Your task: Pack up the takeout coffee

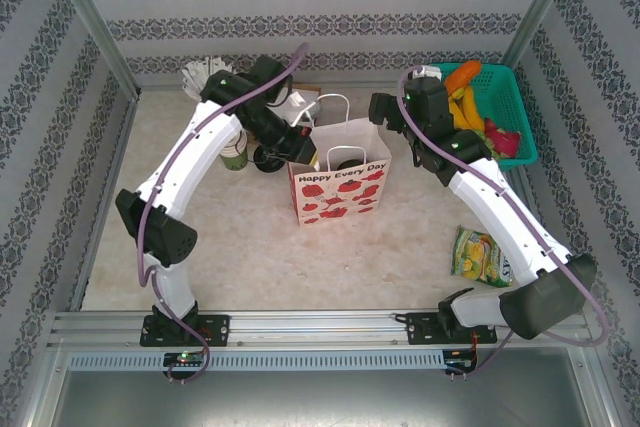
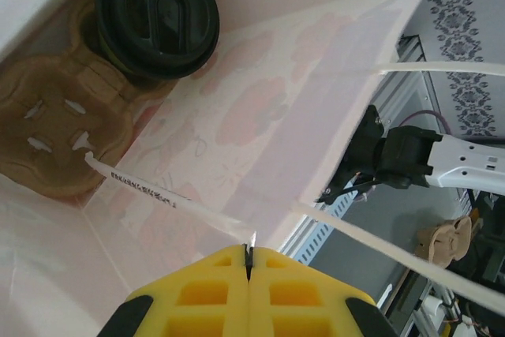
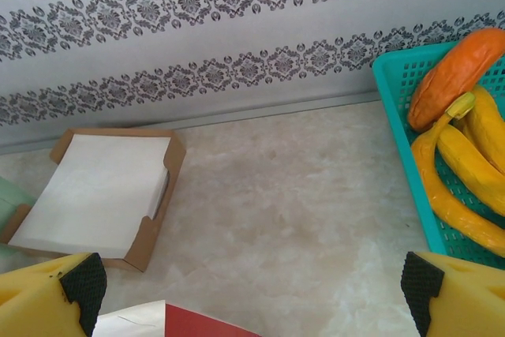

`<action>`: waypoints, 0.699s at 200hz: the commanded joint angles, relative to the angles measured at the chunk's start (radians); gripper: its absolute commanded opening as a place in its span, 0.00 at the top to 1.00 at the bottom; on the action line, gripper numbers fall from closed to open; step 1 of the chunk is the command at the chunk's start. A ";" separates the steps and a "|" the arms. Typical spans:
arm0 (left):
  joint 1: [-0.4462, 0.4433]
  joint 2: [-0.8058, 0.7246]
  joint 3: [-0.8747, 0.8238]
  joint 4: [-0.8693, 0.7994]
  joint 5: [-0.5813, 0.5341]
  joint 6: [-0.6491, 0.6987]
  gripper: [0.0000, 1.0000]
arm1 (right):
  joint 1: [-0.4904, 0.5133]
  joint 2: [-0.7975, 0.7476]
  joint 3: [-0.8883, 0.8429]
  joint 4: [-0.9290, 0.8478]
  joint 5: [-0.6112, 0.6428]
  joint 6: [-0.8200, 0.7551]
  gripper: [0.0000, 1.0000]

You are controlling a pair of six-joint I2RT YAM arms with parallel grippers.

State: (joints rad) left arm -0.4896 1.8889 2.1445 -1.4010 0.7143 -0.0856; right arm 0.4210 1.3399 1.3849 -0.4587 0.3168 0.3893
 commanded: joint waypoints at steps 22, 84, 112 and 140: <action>-0.035 0.072 0.087 -0.010 0.066 0.029 0.88 | 0.001 -0.002 -0.013 -0.023 0.013 -0.017 0.02; -0.038 0.043 0.135 0.052 0.201 0.072 0.43 | 0.002 0.004 -0.011 -0.025 0.014 -0.022 0.02; 0.032 -0.067 0.019 0.164 0.185 0.025 0.27 | 0.001 0.007 -0.023 0.001 -0.015 -0.025 0.02; 0.124 -0.183 -0.132 0.301 0.195 -0.020 0.15 | -0.001 0.015 -0.017 0.006 -0.008 -0.018 0.02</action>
State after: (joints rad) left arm -0.4408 1.8072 2.1059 -1.2507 0.8822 -0.0715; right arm 0.4213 1.3457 1.3785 -0.4736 0.3088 0.3859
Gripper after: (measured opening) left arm 0.813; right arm 0.977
